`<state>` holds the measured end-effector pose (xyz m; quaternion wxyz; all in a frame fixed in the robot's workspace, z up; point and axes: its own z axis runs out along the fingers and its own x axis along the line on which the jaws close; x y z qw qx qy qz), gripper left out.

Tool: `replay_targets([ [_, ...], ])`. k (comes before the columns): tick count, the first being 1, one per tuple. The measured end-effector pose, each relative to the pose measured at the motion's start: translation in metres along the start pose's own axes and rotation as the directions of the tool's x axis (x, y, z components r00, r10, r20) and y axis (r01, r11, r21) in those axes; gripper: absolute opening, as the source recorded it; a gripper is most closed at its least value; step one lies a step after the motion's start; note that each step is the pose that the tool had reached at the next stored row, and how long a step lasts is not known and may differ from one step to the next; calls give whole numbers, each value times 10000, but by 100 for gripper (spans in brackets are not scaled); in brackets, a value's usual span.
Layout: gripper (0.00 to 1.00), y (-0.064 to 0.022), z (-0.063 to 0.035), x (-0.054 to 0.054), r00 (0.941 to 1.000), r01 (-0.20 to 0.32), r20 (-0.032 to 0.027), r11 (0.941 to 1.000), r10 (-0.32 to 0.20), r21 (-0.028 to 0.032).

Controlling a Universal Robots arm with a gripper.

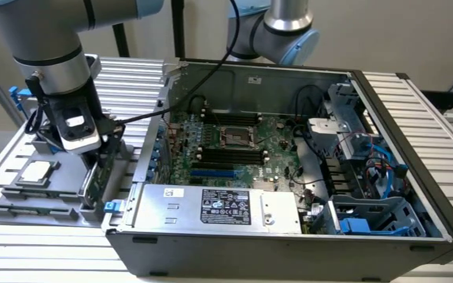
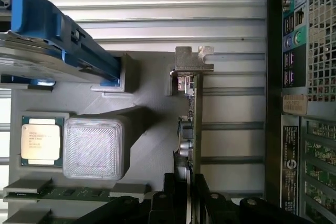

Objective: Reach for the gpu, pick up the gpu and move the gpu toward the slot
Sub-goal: 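Pick up the gpu and move the gpu toward the slot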

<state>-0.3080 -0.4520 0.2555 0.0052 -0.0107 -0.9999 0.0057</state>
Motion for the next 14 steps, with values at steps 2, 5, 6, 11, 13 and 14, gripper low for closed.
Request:
replay_targets([
  [2,26,0,-45,0,10000,5,-2,10000,-5,-1],
  [5,26,-1,-123,1,10000,14,-4,10000,-14,0],
  [6,26,-2,-156,2,10000,16,-4,10000,-16,-1],
  [11,26,-4,-375,4,10000,24,-12,10000,-24,0],
  [13,26,-5,-465,4,10000,25,-12,10000,-25,-1],
  [14,26,-6,-510,2,10000,26,-13,10000,-26,-1],
])
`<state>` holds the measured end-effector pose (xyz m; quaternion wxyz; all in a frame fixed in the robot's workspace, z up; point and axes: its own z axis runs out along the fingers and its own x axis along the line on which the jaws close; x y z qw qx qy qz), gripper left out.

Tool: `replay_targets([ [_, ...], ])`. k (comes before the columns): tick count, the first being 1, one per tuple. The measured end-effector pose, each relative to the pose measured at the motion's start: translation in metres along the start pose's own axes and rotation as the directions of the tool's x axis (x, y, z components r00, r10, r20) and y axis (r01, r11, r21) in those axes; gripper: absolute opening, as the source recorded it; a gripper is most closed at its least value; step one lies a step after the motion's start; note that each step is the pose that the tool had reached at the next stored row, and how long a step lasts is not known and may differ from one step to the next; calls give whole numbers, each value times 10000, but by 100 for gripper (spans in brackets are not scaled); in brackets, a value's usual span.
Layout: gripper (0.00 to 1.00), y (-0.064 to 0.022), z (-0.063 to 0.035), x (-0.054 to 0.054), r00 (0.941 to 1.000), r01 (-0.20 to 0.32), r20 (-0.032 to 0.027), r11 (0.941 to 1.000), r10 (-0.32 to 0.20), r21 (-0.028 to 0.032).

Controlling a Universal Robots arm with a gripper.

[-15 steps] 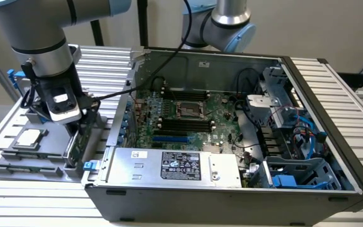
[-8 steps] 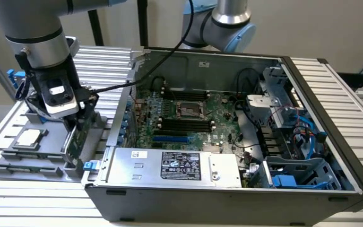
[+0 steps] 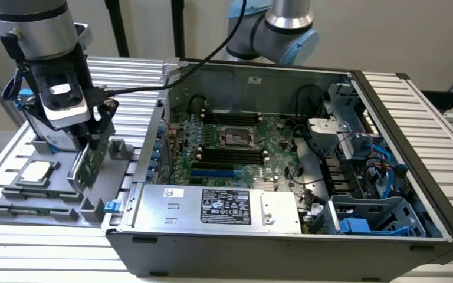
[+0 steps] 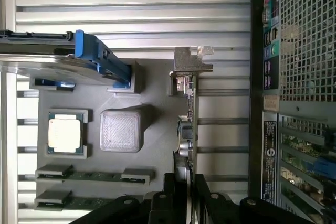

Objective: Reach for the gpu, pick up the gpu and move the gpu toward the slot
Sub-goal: 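Pick up the gpu and move the gpu toward the slot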

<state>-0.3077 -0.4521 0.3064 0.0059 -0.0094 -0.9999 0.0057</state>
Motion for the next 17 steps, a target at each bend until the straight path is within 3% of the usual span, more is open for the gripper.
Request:
replay_targets([
  [11,26,-4,-503,-90,10000,19,-6,10000,-19,-1],
  [17,26,-4,-779,-258,10000,71,-22,10000,-71,-39],
])
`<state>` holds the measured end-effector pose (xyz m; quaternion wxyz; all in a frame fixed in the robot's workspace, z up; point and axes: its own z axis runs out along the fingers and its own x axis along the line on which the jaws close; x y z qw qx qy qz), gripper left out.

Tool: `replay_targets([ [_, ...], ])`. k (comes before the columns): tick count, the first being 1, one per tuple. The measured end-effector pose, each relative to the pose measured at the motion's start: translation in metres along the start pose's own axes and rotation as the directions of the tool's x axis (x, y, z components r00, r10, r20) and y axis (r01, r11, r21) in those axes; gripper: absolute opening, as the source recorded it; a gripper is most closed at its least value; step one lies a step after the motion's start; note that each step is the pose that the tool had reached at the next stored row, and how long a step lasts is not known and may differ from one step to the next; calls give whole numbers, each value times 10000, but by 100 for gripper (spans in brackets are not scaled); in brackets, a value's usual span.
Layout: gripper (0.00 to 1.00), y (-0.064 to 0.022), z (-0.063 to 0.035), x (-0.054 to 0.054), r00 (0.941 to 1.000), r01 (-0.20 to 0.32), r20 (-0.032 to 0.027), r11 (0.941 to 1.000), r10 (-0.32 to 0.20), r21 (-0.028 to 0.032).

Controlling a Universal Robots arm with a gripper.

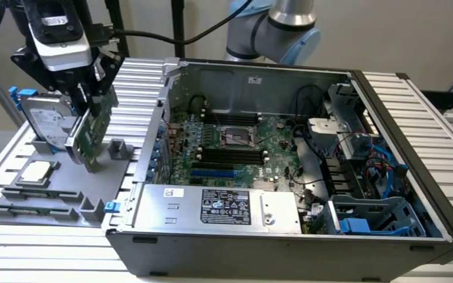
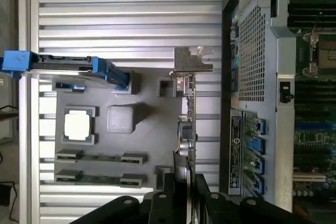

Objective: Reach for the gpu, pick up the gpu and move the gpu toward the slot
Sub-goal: 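Pick up the gpu and move the gpu toward the slot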

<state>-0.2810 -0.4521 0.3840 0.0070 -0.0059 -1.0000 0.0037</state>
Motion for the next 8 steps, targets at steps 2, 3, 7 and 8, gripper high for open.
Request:
replay_targets([
  [2,26,0,-92,-75,10000,22,-9,10000,-22,-28],
  [3,26,1,-138,-114,10000,31,-14,10000,-31,-41],
  [7,26,1,-322,-290,10000,54,-40,9999,-54,-95],
  [8,26,1,-366,-334,10000,55,-47,9999,-56,-109],
])
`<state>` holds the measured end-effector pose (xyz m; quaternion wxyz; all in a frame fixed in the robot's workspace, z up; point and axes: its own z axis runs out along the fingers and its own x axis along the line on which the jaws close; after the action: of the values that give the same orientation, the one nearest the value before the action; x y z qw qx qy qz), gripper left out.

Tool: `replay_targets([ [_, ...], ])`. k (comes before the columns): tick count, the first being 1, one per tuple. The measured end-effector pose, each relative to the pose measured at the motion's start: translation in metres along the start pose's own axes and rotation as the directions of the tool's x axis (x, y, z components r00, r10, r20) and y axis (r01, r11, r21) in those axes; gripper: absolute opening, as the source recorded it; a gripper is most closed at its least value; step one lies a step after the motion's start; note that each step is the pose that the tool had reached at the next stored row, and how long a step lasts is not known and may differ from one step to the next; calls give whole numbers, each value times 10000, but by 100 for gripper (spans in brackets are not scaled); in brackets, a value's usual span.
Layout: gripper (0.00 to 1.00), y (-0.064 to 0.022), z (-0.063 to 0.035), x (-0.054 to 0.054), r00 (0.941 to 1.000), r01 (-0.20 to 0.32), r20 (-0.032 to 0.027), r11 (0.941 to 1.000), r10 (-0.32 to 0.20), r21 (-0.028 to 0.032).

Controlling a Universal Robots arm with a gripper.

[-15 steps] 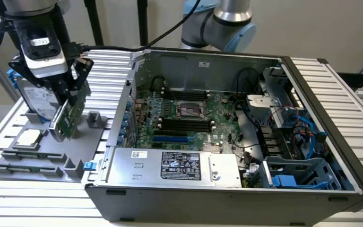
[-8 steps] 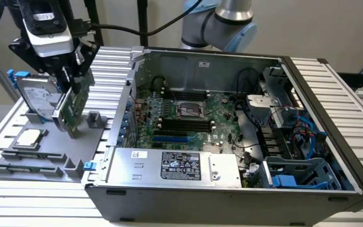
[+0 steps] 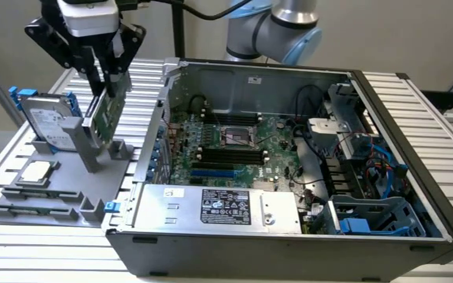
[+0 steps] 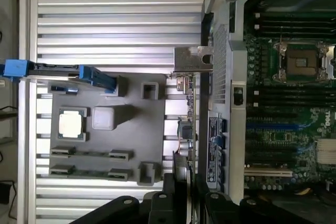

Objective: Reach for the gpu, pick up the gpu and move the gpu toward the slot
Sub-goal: 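Pick up the gpu and move the gpu toward the slot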

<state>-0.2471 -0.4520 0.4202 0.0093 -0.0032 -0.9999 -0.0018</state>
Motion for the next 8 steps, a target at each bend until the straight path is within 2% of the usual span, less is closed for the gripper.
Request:
replay_targets([
  [4,26,2,-144,-179,10000,4,-31,10000,-4,-40],
  [8,26,3,-172,-363,10000,4,-41,10000,-4,-71],
])
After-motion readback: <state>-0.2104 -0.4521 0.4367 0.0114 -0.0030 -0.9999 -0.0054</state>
